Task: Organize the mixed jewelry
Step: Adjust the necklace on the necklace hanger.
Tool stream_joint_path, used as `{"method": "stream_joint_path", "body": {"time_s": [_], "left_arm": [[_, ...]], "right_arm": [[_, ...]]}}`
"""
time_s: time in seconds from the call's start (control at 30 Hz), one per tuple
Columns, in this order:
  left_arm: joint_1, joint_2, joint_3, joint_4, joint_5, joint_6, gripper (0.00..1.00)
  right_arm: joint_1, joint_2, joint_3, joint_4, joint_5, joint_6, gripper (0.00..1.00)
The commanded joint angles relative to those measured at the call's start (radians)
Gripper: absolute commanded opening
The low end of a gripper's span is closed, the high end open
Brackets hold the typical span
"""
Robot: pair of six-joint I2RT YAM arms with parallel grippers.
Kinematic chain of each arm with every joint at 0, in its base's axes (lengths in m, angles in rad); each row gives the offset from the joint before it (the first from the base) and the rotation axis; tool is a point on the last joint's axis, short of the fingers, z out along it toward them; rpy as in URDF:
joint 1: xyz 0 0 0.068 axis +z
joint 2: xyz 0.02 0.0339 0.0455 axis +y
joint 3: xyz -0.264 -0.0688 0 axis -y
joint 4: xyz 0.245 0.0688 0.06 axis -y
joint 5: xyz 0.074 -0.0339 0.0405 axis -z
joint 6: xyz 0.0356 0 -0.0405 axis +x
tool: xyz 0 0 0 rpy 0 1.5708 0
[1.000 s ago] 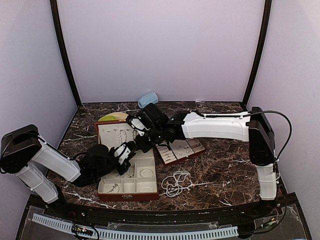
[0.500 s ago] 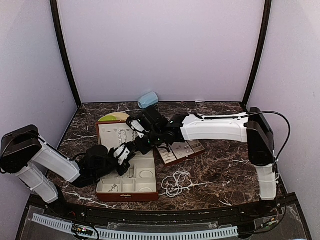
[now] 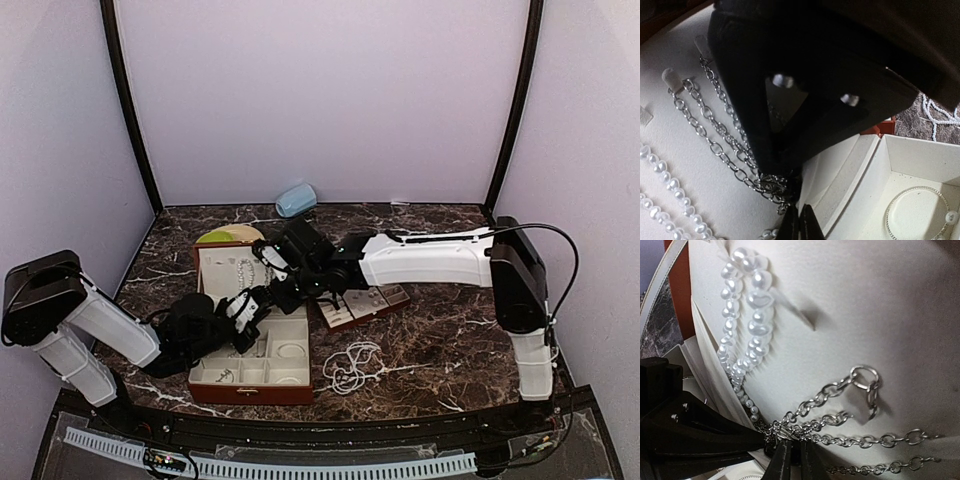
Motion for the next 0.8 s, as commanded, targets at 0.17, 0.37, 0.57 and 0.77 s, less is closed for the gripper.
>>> {"method": "stream_joint_path", "body": {"time_s": [0.17,0.37,0.57,0.77], "left_arm": [[-0.043,-0.03,0.01,0.226,0.05,0.011,0.0],[-0.042,-0.023,0.001,0.248,0.015,0.004,0.0],[-0.042,-0.03,-0.012,0.273,-0.048,-0.031,0.0],[-0.044,-0.026,-0.018,0.28,-0.053,-0.056,0.0]], "right_arm": [[0.02,0.058,-0.039,-0.036,0.002,0.01,0.1],[0.023,0.053,-0.047,-0.044,-0.005,0.006,0.09],[0.025,0.029,-0.06,-0.064,0.006,-0.002,0.1],[0.025,0.025,-0.066,-0.068,0.006,-0.005,0.09]]}}
